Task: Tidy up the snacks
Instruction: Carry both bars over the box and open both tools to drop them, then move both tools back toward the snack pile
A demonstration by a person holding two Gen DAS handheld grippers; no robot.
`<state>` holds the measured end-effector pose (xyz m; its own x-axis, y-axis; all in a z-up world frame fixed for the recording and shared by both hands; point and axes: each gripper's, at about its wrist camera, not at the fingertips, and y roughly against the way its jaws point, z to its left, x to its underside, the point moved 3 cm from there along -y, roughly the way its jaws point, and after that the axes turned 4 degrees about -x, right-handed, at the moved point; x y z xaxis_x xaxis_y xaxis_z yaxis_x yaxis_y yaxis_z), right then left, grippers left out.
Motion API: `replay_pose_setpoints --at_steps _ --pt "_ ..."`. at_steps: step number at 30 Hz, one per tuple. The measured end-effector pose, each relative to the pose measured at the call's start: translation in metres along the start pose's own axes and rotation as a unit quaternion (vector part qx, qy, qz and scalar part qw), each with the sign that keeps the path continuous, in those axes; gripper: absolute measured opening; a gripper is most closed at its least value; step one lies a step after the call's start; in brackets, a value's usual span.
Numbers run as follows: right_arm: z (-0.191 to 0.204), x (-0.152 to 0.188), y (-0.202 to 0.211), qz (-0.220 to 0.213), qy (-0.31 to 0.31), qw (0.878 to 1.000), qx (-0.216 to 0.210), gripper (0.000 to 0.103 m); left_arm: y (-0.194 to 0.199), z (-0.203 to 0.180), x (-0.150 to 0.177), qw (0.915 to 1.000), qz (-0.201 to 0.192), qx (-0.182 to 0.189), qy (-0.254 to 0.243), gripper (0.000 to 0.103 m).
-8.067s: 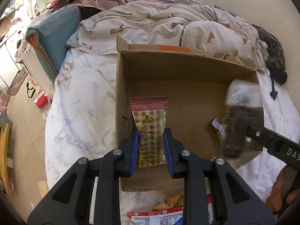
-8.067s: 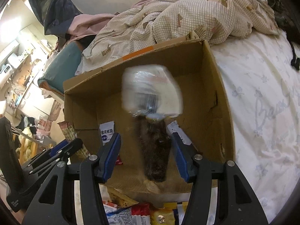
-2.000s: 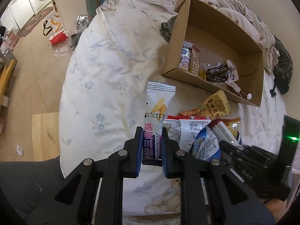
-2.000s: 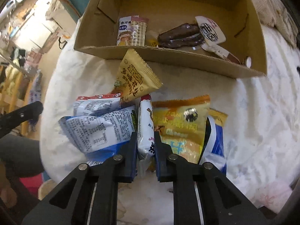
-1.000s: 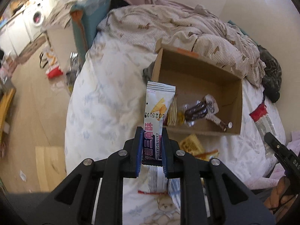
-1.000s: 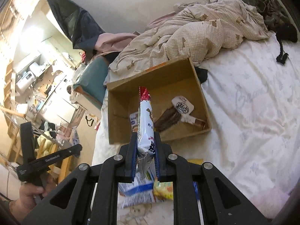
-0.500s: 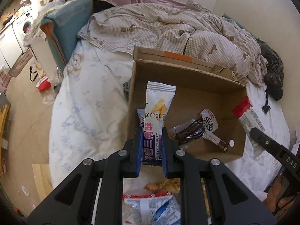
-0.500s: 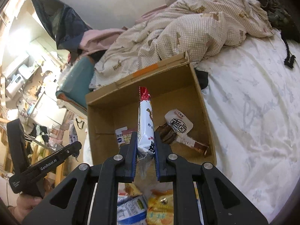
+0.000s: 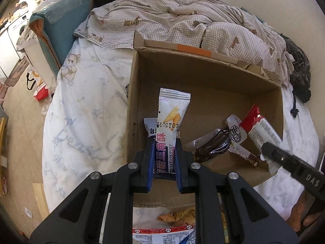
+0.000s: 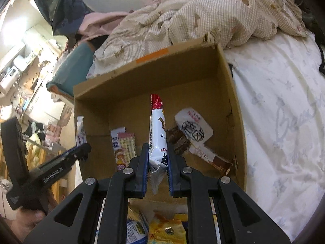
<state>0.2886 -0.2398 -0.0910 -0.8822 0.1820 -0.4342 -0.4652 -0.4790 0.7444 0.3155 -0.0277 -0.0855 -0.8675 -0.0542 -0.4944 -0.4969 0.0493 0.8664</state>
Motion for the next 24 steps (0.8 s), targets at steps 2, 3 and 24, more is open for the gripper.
replay_pose_setpoints --at_steps 2,3,24 --pt "-0.003 0.000 -0.002 0.005 -0.004 1.000 -0.005 0.016 0.000 -0.002 -0.002 1.0000 -0.002 0.001 -0.001 0.015" --pt "-0.003 0.001 -0.004 0.007 -0.006 1.000 -0.006 0.016 0.000 -0.004 -0.003 1.0000 -0.004 0.001 -0.002 0.015" --pt "-0.011 -0.004 -0.001 0.002 -0.045 0.999 -0.008 0.072 0.016 -0.011 -0.001 0.9994 -0.030 -0.002 -0.014 0.074"
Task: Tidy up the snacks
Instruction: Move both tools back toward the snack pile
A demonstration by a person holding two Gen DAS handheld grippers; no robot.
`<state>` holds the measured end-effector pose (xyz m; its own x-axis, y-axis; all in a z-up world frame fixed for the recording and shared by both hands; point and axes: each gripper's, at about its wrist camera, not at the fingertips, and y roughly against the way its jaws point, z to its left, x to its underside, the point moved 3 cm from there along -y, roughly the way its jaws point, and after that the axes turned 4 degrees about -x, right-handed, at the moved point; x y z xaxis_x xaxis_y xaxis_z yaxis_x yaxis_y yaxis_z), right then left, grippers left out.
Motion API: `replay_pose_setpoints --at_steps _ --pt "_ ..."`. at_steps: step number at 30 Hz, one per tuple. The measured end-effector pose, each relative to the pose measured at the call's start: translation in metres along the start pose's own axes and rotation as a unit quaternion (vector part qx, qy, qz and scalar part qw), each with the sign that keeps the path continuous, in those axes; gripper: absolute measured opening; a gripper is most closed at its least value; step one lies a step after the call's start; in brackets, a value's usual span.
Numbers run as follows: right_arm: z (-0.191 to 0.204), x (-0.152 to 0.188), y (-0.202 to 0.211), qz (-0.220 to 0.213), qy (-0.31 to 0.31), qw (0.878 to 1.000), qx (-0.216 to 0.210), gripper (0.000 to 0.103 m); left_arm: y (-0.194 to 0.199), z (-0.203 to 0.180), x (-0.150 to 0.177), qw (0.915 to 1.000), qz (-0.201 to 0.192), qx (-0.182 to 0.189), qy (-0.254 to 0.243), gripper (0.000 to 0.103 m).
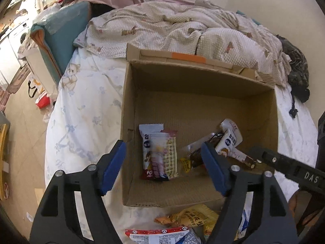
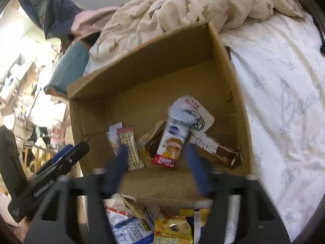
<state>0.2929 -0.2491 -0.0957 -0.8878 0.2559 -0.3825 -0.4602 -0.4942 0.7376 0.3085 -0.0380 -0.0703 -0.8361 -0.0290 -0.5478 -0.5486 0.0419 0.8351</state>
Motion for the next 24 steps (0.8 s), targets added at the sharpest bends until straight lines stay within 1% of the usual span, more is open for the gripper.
replay_pose_setpoints --at_steps 3,6,11,16,21,24 --pt "-0.002 -0.003 0.002 -0.001 -0.002 1.000 0.001 0.073 0.004 0.000 0.000 1.0000 -0.006 -0.002 -0.005 0.074" --pt "-0.002 -0.003 0.005 -0.003 -0.010 1.000 0.000 0.073 0.008 0.003 0.001 1.0000 -0.005 0.000 0.001 0.074" --pt "0.003 0.000 0.016 -0.015 -0.001 1.000 0.001 0.073 0.022 0.014 0.005 0.9997 -0.018 0.006 0.014 0.074" --pt "0.005 0.009 0.033 -0.025 -0.010 1.000 -0.001 0.073 0.039 0.026 0.009 0.9991 -0.032 -0.006 0.026 0.074" --pt "0.011 0.020 0.051 -0.035 -0.003 0.999 0.001 0.073 0.063 0.039 0.011 0.9977 -0.057 -0.017 0.032 0.074" --pt "0.012 0.030 0.063 -0.040 0.000 0.999 0.006 0.073 0.076 0.051 0.019 0.9974 -0.054 -0.012 0.046 0.074"
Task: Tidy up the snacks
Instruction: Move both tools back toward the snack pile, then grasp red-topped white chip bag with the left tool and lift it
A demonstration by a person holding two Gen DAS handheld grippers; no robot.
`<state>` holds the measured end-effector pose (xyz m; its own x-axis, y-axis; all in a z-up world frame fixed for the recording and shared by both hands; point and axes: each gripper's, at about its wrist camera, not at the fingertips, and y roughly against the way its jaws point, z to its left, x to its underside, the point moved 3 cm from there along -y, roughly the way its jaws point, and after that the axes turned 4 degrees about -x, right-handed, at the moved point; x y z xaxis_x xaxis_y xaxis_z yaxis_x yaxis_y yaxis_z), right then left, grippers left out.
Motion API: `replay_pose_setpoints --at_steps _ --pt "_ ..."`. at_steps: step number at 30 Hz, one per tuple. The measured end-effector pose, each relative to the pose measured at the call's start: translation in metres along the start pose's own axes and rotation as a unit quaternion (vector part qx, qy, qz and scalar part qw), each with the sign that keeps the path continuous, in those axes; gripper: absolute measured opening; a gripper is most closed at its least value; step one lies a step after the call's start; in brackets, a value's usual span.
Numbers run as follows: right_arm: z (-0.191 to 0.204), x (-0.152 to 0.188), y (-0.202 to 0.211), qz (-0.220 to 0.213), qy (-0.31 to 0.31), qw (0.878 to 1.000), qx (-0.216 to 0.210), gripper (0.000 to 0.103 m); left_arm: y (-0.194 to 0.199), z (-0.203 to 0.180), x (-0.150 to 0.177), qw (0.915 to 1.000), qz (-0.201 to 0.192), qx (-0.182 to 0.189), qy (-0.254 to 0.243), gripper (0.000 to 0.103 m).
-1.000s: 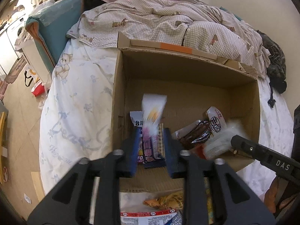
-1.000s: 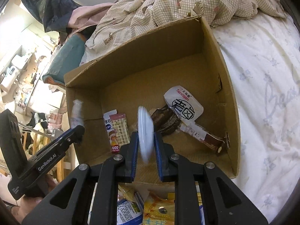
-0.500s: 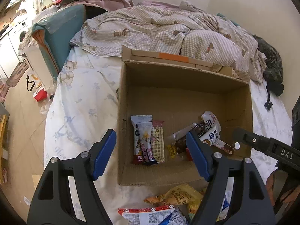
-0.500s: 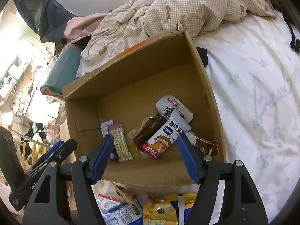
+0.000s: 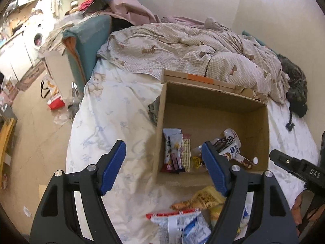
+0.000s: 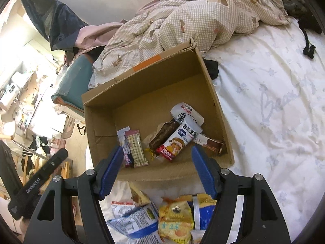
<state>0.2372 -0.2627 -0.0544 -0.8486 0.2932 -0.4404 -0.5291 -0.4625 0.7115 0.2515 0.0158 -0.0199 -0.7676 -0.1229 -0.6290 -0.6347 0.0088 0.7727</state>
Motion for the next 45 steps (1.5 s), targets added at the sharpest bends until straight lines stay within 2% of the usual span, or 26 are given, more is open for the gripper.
replay_pose_setpoints --at_steps 6,11,13,14,15,17,20,22,27,38,40,45 --pt "-0.007 0.023 0.021 0.000 -0.018 1.000 -0.001 0.073 0.018 0.022 0.021 0.9996 0.015 -0.001 0.024 0.075" --pt "-0.008 0.038 0.032 0.000 -0.025 1.000 -0.003 0.073 0.027 0.030 0.037 0.9985 0.031 0.021 0.041 0.078" --pt "-0.008 0.045 0.034 0.005 -0.025 1.000 0.000 0.073 0.029 0.031 0.044 0.9982 0.036 0.021 0.042 0.086" --pt "-0.008 0.048 0.035 0.008 -0.025 1.000 0.001 0.076 0.030 0.032 0.047 0.9981 0.038 0.023 0.043 0.094" --pt "-0.007 0.051 0.035 0.010 -0.024 1.000 0.002 0.079 0.031 0.032 0.051 0.9980 0.040 0.023 0.043 0.096" --pt "-0.006 0.057 0.037 0.010 -0.022 1.000 0.008 0.088 0.033 0.033 0.056 0.9981 0.044 0.018 0.039 0.096" --pt "-0.004 0.066 0.037 0.016 -0.020 1.000 0.009 0.089 0.033 0.035 0.065 0.9981 0.050 -0.003 0.036 0.096" --pt "-0.003 0.072 0.037 0.021 -0.019 1.000 0.009 0.089 0.030 0.040 0.075 0.9968 0.065 -0.017 0.042 0.096" --pt "-0.006 0.082 0.032 0.037 -0.017 0.999 0.015 0.089 0.011 0.048 0.099 0.9896 0.125 -0.008 0.070 0.096" --pt "-0.025 0.078 0.031 0.036 -0.073 0.997 0.012 0.089 -0.043 0.034 0.145 0.9696 0.237 -0.033 0.052 0.096" --pt "-0.026 0.078 0.031 0.036 -0.074 0.997 0.013 0.089 -0.051 0.023 0.153 0.9667 0.251 -0.023 0.043 0.096" --pt "-0.030 0.078 0.032 0.038 -0.077 0.996 0.015 0.089 -0.062 -0.003 0.159 0.9657 0.259 -0.007 0.021 0.096"
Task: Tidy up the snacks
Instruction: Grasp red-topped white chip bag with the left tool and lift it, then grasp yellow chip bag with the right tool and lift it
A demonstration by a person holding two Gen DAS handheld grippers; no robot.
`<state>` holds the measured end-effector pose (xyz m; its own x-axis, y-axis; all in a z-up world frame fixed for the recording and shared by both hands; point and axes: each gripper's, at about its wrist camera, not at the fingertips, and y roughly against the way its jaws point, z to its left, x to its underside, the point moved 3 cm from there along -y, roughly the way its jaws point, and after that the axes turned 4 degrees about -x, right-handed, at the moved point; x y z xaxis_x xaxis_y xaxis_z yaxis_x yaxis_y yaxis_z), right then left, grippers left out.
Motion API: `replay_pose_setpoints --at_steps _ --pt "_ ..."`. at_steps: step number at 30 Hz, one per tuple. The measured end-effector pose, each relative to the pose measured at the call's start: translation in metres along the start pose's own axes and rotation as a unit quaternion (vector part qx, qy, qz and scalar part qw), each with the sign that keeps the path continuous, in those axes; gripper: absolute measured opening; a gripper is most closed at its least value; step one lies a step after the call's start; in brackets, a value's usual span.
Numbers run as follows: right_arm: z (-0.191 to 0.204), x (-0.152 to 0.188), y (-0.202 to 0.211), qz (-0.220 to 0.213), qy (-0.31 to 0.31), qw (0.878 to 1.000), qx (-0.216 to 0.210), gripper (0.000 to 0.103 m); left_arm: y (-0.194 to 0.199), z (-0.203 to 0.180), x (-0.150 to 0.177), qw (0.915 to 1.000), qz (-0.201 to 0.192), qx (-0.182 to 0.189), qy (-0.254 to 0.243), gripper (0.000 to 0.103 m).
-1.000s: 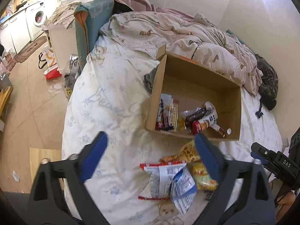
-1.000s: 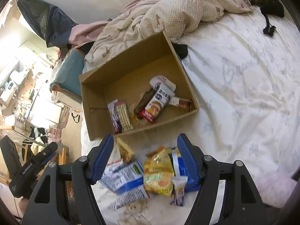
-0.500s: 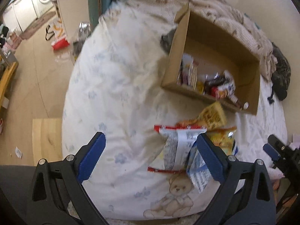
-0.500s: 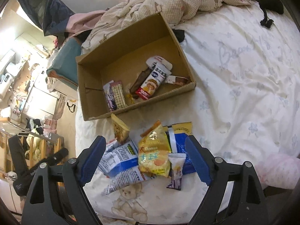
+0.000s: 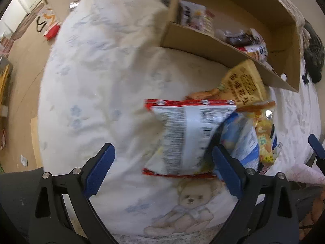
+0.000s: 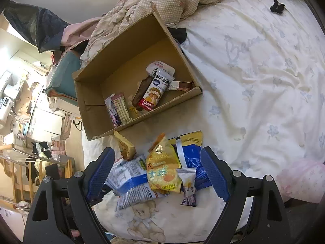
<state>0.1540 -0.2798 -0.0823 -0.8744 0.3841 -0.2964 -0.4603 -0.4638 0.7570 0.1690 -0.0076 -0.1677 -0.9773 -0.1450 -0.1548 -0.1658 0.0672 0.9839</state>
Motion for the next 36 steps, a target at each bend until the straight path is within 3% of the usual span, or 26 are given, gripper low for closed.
replay_pose_setpoints --at_steps 3,10,11,12,14,18,20,22,28,33,36 --pt "-0.006 0.000 0.002 -0.001 -0.005 1.000 0.004 0.089 -0.007 -0.014 -0.001 0.9998 0.012 0.013 -0.006 0.096" --pt "-0.015 0.000 0.002 0.002 -0.020 1.000 0.010 0.089 -0.023 -0.019 -0.006 0.9997 0.026 0.003 0.005 0.095" --pt "-0.015 0.000 0.001 0.003 -0.020 1.000 0.010 0.089 -0.025 -0.016 -0.006 0.9996 0.026 -0.002 0.007 0.089" --pt "-0.014 0.000 0.000 0.004 -0.019 1.000 0.010 0.089 -0.028 -0.013 -0.005 0.9995 0.029 -0.008 0.008 0.074" --pt "-0.012 0.000 -0.001 0.005 -0.016 1.000 0.010 0.089 -0.035 -0.008 -0.001 0.9984 0.053 0.009 0.018 0.069" --pt "-0.007 0.000 -0.004 0.008 -0.006 1.000 0.013 0.089 -0.023 -0.009 0.002 0.9988 0.044 0.020 -0.011 0.035" --pt "-0.007 0.001 -0.005 0.010 -0.005 1.000 0.015 0.089 -0.012 -0.011 0.003 0.9989 0.034 0.020 -0.025 0.030" --pt "-0.008 0.001 -0.006 0.012 -0.007 1.000 0.016 0.089 -0.004 -0.007 0.008 0.9985 0.037 0.037 -0.019 0.029" --pt "-0.010 0.004 -0.010 0.027 -0.018 0.999 0.003 0.089 0.028 0.018 0.017 0.9989 0.021 0.042 -0.003 0.029" --pt "-0.011 0.009 -0.029 0.072 -0.044 0.996 -0.030 0.089 0.060 0.041 0.018 0.9990 -0.017 0.037 0.016 0.029" --pt "-0.012 0.010 -0.041 0.089 -0.050 0.995 -0.020 0.087 0.065 0.050 0.017 0.9980 -0.021 0.048 0.036 0.029"
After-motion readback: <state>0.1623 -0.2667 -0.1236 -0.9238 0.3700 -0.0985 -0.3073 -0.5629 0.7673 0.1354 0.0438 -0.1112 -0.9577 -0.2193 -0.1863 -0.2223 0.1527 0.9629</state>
